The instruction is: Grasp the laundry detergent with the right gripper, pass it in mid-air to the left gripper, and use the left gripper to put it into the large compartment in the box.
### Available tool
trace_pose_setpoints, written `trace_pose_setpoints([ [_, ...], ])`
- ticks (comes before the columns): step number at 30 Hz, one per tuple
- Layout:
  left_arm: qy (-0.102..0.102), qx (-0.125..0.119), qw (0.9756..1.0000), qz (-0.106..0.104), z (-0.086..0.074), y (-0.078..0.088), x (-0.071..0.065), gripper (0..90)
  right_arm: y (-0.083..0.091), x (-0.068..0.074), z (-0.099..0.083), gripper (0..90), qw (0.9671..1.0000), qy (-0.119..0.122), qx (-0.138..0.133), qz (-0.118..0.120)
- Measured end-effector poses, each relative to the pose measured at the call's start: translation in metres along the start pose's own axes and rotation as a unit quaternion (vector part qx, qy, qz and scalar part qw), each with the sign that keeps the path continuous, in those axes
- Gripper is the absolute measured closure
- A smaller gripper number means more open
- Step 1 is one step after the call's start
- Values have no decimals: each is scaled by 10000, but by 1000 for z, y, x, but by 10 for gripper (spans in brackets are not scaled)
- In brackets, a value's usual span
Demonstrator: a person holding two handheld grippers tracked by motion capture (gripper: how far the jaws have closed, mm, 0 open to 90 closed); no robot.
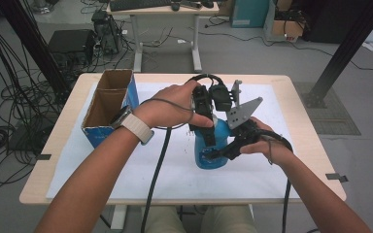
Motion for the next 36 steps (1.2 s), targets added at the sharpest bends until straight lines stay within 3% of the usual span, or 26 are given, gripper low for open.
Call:
trace_pose_setpoints([
  [12,18,-8,10000,35,0,2,-1,376,2,-2,0,430,9999,116,35,-40],
  [36,10,-19,10000,52,1,4,1,377,4,-2,2,430,10000,47,59,-39],
])
Point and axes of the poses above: each handheld gripper's, and its own axes: y roughly backward along the jaws, z roughly out of its top, x roughly to its left, the point moved 7 cm from there along -y, roughly forward along the jaws, and after that the axes turned 14 degrees about x, right-handed, at the moved point
